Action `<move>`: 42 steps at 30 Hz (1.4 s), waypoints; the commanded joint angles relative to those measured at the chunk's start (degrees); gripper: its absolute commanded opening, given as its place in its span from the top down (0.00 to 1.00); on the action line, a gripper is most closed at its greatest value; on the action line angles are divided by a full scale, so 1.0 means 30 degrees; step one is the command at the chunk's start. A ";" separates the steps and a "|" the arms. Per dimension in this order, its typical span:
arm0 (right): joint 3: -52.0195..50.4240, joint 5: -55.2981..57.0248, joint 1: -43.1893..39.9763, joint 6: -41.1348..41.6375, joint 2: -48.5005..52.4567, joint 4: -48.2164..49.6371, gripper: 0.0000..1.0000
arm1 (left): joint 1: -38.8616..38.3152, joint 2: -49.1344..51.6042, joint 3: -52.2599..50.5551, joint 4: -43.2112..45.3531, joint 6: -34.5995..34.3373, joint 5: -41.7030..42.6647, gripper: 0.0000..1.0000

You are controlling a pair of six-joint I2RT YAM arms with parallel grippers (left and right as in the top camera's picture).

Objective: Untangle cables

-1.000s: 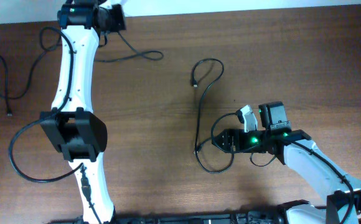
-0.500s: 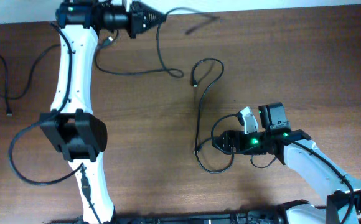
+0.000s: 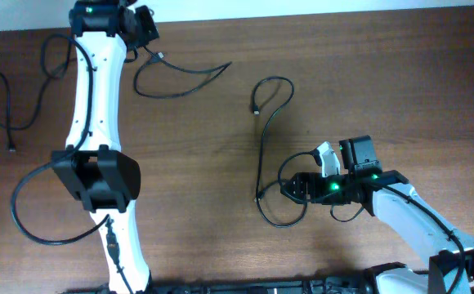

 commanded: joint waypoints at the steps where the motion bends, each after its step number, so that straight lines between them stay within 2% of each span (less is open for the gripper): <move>1: 0.0007 0.0175 0.0102 -0.0262 -0.0022 0.0073 0.01 | -0.0787 -0.0109 -0.1676 -0.0095 -0.2812 -0.0175 1.00; 3: 0.0007 0.0168 0.0102 -0.0262 -0.0022 0.0066 0.01 | -0.1078 -0.0109 -0.2178 -0.0270 -0.2827 -0.0889 1.00; 5: 0.0007 0.0168 0.0102 -0.0262 -0.0022 0.0051 0.01 | -0.1377 -0.0109 -0.2718 -0.1581 -0.5231 -0.2871 1.00; 9: 0.0007 0.0168 0.0102 -0.0262 -0.0022 0.0058 0.01 | -0.1464 -0.0109 -0.4758 -0.2025 -0.8014 -0.3541 1.00; 10: 0.0007 0.0168 0.0109 -0.0262 -0.0022 0.0029 0.01 | -0.1457 -0.0109 -0.5923 -0.1596 -0.9646 -0.4918 1.00; 11: 0.0007 0.0168 0.0102 -0.0262 -0.0022 -0.0015 0.01 | -0.1443 -0.0109 -0.6499 -0.1020 -1.0069 -0.5421 1.00; 13: 0.0007 0.0175 0.0102 -0.0262 -0.0022 0.0007 0.01 | -0.1188 -0.0109 -0.8502 0.2084 -1.0083 -0.6309 1.00; 15: 0.0007 0.0175 0.0102 -0.0262 -0.0022 0.0080 0.01 | -0.0998 -0.0109 -0.9544 0.3665 -1.0076 -0.6302 0.98; 16: 0.0007 0.0175 0.0102 -0.0262 -0.0022 0.0066 0.01 | -0.0998 -0.0109 -0.9945 0.4313 -0.9690 -0.6309 0.96; 18: 0.0007 0.0168 0.0102 -0.0262 -0.0022 0.0058 0.01 | -0.0998 -0.0109 -1.0688 0.6280 -0.6703 -0.6317 0.99; 20: 0.0007 0.0168 0.0102 -0.0262 -0.0022 0.0058 0.01 | -0.0867 -0.0109 -1.1009 0.8313 -0.2200 -0.6295 1.00; 21: 0.0007 0.0168 0.0102 -0.0262 -0.0022 0.0058 0.01 | -0.0860 -0.0109 -1.1016 0.9092 0.0860 -0.6237 0.97; 22: 0.0007 0.0168 0.0102 -0.0262 -0.0022 0.0058 0.01 | -0.0860 -0.0109 -1.1016 0.9690 0.4313 -0.6244 0.79; 23: 0.0007 0.0175 0.0102 -0.0262 -0.0022 0.0066 0.01 | -0.0860 -0.0109 -1.1009 0.9930 0.7111 -0.6273 0.01; 24: 0.0007 0.0175 0.0102 -0.0262 -0.0022 0.0066 0.01 | -0.0831 -0.0124 -1.0826 0.9683 0.8502 -0.6666 0.01; 25: 0.0007 0.0175 0.0102 -0.0262 -0.0022 0.0073 0.01 | -0.0685 -0.0175 -1.0360 0.8896 0.8313 -0.6958 0.01; 27: 0.0007 0.0168 0.0102 -0.0255 -0.0022 0.0066 0.01 | -0.0080 -0.0612 -0.9275 0.7766 0.7104 -0.6543 0.01; 29: 0.0007 0.0168 0.0102 -0.0255 -0.0022 0.0066 0.01 | 0.0765 -0.1268 -0.8845 0.7708 0.6841 -0.5005 0.01; 30: 0.0007 0.0168 0.0102 -0.0255 -0.0022 0.0066 0.01 | 0.1435 -0.1479 -0.8837 0.7672 0.5472 -0.4503 0.01; 32: 0.0007 0.0168 0.0102 -0.0255 -0.0022 0.0073 0.01 | 0.2696 -0.1457 -0.8845 0.7278 0.3774 -0.1392 0.01; 33: 0.0007 0.0168 0.0102 -0.0255 -0.0022 0.0080 0.01 | 0.3716 -0.1362 -0.8910 0.6965 0.3468 0.2324 0.01; 35: 0.0007 0.0175 0.0102 -0.0255 -0.0022 0.0087 0.01 | 0.4903 -0.1341 -0.9435 0.7147 0.3716 0.5814 0.01; 36: 0.0007 0.0168 0.0102 -0.0255 -0.0022 0.0138 0.01 | 0.5180 -0.1341 -0.9704 0.7264 0.5428 0.7461 0.01; 37: 0.0007 0.0168 0.0102 -0.0255 -0.0022 0.0233 0.01 | 0.5319 -0.1341 -0.9850 0.7162 0.6171 0.7410 0.01; 38: 0.0007 0.0168 0.0102 -0.0255 -0.0022 0.0364 0.01 | 0.5377 -0.1326 -1.0149 0.7125 0.6193 0.5493 0.01; 40: 0.0007 0.0160 0.0102 -0.0248 -0.0022 0.0393 0.01 | 0.5275 -0.1275 -1.0819 0.7490 0.6207 0.2135 0.16; 41: 0.0007 0.0160 0.0102 -0.0248 -0.0022 0.0386 0.01 | 0.5195 -0.1231 -1.1417 0.7956 0.6528 0.0656 0.17; 42: 0.0007 0.0153 0.0102 -0.0248 -0.0022 0.0357 0.01 | 0.5173 -0.1217 -1.1978 0.8357 0.7155 -0.0401 0.24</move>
